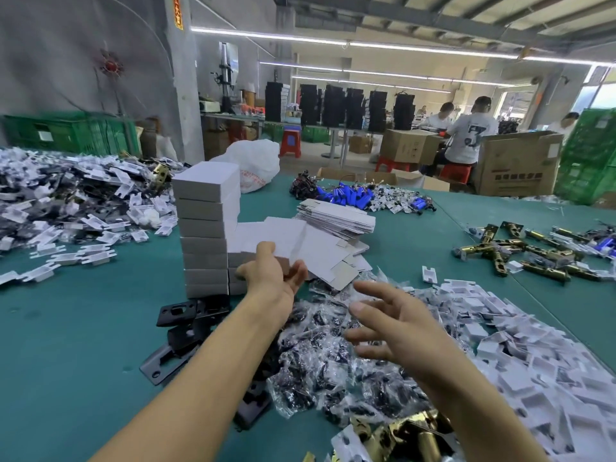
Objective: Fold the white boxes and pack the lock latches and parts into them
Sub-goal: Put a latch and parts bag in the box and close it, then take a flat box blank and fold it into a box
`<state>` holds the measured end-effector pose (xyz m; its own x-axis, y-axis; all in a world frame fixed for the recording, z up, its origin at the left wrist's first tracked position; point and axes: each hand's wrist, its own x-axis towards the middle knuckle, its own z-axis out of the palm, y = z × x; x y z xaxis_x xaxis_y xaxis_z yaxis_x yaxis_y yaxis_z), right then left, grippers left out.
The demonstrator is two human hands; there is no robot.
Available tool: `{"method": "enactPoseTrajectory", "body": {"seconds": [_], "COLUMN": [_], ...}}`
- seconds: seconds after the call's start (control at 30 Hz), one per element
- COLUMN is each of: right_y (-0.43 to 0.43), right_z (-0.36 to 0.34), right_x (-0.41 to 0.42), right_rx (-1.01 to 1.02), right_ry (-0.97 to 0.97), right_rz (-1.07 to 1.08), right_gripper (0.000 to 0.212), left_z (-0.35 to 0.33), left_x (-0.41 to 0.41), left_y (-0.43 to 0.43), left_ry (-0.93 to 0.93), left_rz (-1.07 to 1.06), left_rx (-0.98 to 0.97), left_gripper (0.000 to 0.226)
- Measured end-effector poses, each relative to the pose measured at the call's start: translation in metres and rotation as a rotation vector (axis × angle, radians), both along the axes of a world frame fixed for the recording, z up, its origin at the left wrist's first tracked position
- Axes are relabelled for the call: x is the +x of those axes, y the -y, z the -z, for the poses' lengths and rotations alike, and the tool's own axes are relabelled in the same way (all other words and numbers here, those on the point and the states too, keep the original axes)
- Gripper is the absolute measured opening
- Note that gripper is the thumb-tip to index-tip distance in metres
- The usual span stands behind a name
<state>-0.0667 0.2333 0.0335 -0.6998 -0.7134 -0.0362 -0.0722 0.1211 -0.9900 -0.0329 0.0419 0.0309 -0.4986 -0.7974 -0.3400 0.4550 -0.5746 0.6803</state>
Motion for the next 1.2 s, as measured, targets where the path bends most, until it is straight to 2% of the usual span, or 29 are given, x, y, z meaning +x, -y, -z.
{"method": "enactPoseTrajectory", "body": {"seconds": [0.17,0.4,0.47,0.57,0.6,0.7,0.83,0.97,1.1,1.2], "right_y": [-0.003,-0.005,-0.005,-0.004,-0.004,-0.004,-0.005,-0.004,-0.004,-0.004], "right_z": [-0.002,-0.003,-0.003,-0.002,-0.001,-0.001,-0.001,0.001,0.001,0.002], "right_x": [0.0,-0.001,-0.001,-0.001,-0.001,-0.002,-0.002,-0.002,-0.004,-0.005], "right_rx": [0.013,0.01,0.009,0.02,0.022,0.02,0.022,0.023,0.023,0.028], "right_ry": [-0.004,-0.008,-0.009,-0.019,-0.018,-0.011,-0.014,-0.008,-0.007,-0.011], "right_rz": [-0.046,-0.068,-0.066,-0.072,-0.073,-0.072,-0.077,-0.076,-0.072,-0.074], "right_gripper": [0.025,0.02,0.019,0.02,0.021,0.02,0.02,0.021,0.021,0.021], "left_z": [-0.011,-0.015,-0.015,-0.012,-0.011,-0.005,-0.005,-0.01,-0.013,-0.013], "left_x": [-0.003,-0.01,-0.013,-0.013,-0.011,-0.007,-0.004,-0.004,-0.008,-0.012], "left_y": [0.011,0.007,0.007,0.006,0.005,0.007,0.013,0.016,0.018,0.019], "left_ry": [-0.071,-0.093,-0.126,-0.041,0.009,0.194,0.284,0.232,0.05,-0.086], "left_rz": [-0.074,-0.178,-0.189,-0.096,-0.023,0.128,0.163,0.201,0.208,0.24], "left_rx": [0.102,0.138,0.163,0.136,0.106,0.015,-0.001,0.088,0.201,0.203], "left_gripper": [0.049,0.063,0.057,0.04,0.04,0.061,0.059,0.062,0.058,0.058]}}
